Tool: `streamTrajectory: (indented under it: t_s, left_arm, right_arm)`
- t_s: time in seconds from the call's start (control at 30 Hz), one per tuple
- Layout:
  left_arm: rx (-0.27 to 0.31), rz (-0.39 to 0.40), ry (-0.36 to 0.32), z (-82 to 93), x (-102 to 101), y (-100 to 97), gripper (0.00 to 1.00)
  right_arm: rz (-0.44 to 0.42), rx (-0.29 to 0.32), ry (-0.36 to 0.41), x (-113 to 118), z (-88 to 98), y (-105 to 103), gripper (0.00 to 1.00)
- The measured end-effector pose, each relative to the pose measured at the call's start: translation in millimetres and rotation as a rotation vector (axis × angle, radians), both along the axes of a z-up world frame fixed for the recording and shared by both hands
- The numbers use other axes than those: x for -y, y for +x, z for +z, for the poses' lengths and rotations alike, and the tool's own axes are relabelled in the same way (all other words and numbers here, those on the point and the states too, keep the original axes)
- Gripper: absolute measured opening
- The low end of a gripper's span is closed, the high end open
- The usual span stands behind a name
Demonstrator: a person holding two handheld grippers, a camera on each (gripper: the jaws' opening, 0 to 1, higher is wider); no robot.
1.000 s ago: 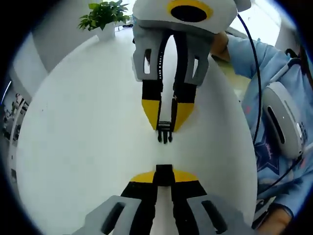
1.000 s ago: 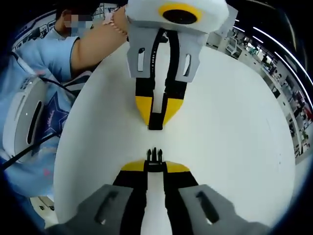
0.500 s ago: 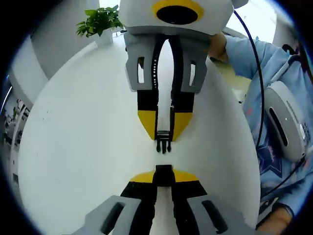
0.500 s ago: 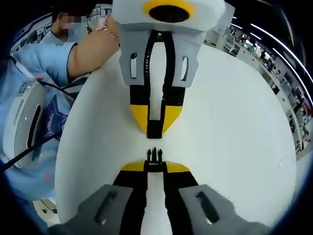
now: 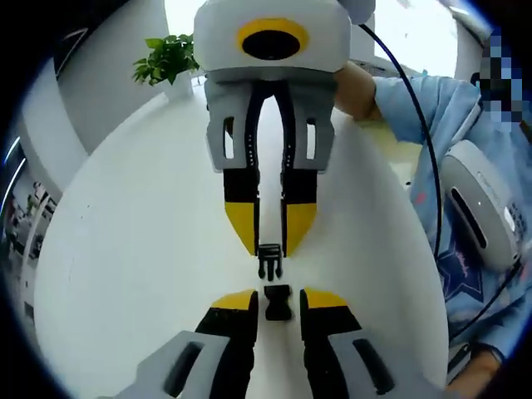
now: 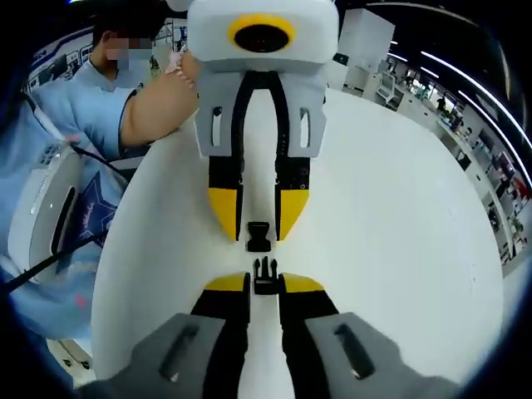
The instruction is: Snap the two parts of the plastic buckle together until the buckle closes and remains connected.
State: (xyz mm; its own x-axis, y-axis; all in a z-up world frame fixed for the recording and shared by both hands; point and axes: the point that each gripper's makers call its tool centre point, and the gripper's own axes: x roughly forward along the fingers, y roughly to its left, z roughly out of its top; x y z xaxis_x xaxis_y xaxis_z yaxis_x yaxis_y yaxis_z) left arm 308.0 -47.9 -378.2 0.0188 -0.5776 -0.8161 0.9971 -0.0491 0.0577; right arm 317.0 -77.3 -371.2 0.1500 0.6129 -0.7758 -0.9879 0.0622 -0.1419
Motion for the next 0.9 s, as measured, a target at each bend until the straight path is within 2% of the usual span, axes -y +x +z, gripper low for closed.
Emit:
streamTrajectory:
  t_s: [0.2, 0.4, 0.53, 0.67, 0.9]
  left_arm:
    - [0.002, 0.022, -0.040, -1.6, -3.5, 5.4, 0.18]
    - [-0.039, 0.027, -0.074, -1.4, -8.4, 6.5, 0.18]
    - [-0.037, 0.033, -0.067, -4.6, -9.5, 10.0, 0.18]
    - [-0.061, 0.025, -0.072, -7.0, -7.7, 8.1, 0.18]
    - [-0.077, 0.021, -0.077, -10.3, -3.2, 5.8, 0.18]
  right_arm:
    - [-0.013, -0.003, 0.019, 5.4, -3.1, 4.4, 0.15]
    - [-0.031, -0.028, 0.068, 8.2, -5.5, 8.6, 0.16]
    - [-0.033, -0.040, 0.084, 8.8, -9.6, 11.4, 0.16]
    - [-0.038, -0.047, 0.099, 8.7, -12.5, 14.9, 0.16]
    - [-0.029, -0.075, 0.130, 6.7, -12.7, 8.8, 0.13]
